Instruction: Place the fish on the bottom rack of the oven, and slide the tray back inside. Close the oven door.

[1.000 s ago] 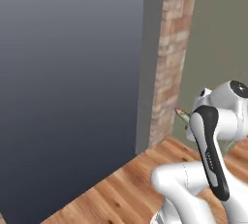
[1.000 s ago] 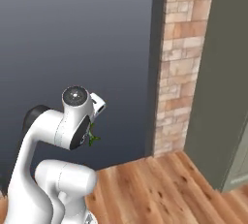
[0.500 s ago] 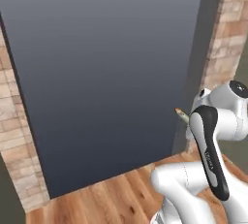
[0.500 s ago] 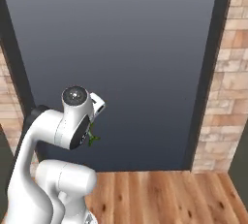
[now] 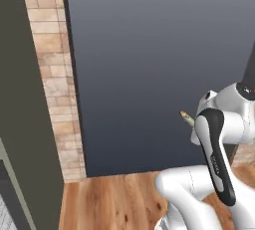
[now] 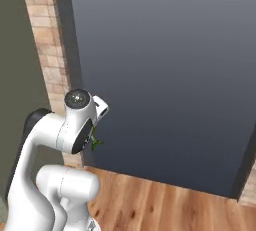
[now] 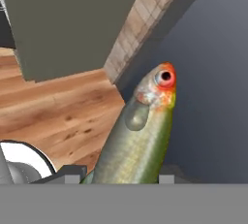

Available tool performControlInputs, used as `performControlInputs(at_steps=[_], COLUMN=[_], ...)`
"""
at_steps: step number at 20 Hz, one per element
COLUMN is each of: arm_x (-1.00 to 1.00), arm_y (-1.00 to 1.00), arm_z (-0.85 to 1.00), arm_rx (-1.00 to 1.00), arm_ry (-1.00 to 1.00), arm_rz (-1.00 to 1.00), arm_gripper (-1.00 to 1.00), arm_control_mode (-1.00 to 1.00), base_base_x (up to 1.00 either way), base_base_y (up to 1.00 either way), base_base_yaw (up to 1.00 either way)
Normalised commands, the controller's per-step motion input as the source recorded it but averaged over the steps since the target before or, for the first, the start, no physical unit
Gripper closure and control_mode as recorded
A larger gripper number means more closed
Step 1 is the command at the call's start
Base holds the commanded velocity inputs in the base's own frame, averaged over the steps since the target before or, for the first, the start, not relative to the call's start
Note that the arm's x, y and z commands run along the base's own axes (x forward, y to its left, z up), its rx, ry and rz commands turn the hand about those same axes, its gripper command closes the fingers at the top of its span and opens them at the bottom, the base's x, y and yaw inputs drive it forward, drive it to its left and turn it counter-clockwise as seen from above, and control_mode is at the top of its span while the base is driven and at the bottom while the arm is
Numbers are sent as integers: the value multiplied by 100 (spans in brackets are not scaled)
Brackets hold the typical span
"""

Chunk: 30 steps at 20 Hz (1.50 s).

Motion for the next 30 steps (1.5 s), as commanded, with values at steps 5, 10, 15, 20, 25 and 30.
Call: performControlInputs(at_steps=[5, 10, 15, 20, 25, 30], arm_x=[0, 0, 0, 0, 0, 0], arm_y=[0, 0, 0, 0, 0, 0], arm_z=[0, 0, 0, 0, 0, 0], arm_rx=[0, 0, 0, 0, 0, 0], arm_ry=[0, 0, 0, 0, 0, 0], arm_rz=[0, 0, 0, 0, 0, 0], arm_gripper=[100, 100, 100, 100, 100, 100], arm_control_mode=[100, 100, 100, 100, 100, 100], base_base_x=[-29, -22, -21, -17, -7, -2], base_base_y=[0, 0, 0, 0, 5, 12], base_base_yaw=[50, 50, 49, 48, 47, 46])
